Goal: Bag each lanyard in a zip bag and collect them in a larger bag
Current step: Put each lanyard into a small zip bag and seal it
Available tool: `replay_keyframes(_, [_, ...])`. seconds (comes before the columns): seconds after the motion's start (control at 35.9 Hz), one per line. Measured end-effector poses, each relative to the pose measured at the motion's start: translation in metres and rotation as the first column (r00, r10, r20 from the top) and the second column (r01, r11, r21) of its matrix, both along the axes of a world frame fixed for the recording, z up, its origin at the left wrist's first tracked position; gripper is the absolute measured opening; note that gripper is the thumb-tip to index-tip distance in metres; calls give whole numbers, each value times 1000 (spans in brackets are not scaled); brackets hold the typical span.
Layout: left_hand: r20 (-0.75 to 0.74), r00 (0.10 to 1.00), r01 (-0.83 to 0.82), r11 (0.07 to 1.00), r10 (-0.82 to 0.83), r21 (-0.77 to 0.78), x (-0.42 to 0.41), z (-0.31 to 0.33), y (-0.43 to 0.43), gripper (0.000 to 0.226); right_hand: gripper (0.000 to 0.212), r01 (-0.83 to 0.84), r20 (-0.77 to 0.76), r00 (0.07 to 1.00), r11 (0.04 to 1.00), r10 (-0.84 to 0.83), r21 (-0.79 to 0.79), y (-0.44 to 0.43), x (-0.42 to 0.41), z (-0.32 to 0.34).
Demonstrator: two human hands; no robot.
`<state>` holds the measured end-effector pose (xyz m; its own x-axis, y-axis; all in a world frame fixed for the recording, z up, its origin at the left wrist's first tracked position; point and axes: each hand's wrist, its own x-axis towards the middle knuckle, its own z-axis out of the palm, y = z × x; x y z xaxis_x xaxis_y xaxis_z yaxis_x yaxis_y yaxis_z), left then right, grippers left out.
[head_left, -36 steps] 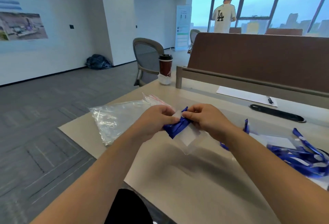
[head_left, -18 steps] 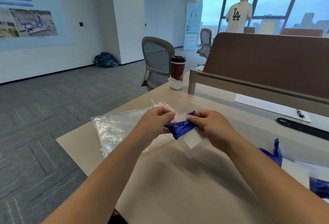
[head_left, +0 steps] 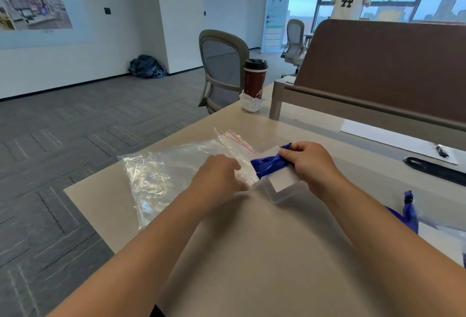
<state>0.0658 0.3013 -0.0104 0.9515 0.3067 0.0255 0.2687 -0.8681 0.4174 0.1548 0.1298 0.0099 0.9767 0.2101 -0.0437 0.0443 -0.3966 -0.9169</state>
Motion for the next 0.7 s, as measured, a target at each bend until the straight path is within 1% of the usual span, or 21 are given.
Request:
replay_keyframes(0.08, [28,1000,-12,999,10,52,0,-6,2,33,10,1,-6,1000,1000,-1,-10,0,-3,-3])
replay_keyframes(0.14, [36,999,-32,998,31,54,-1,-5,1,23,10,1,-12,1000,1000,-1,-12,-2,-7,-3])
replay_keyframes(0.19, [76,996,-55,998,52,43,-2,-5,1,16,10,8,0,1000,1000,-8,-12,-4,-10,-1])
replay_keyframes(0.28, [164,984,-78,997,75,15,-7,-2,2,17,12,25,22,999,1000,-25,6,-8,-15,7])
replay_keyframes(0.39, [211,977,7,999,2,-41,-21,13,-4,15,14,33,36,999,999,-34,24,-19,-23,19])
replay_keyframes(0.56, [137,984,117,993,-115,-8,-52,22,-15,15,10,45,18,999,996,-47,82,-44,-41,33])
replay_keyframes(0.64, [69,980,191,981,-189,-22,-69,20,-24,13,9,76,-4,997,989,-76,126,-55,-53,36])
replay_keyframes(0.7, [41,970,243,970,-242,-27,-80,17,-30,13,9,91,-7,996,988,-91,123,-62,-61,36])
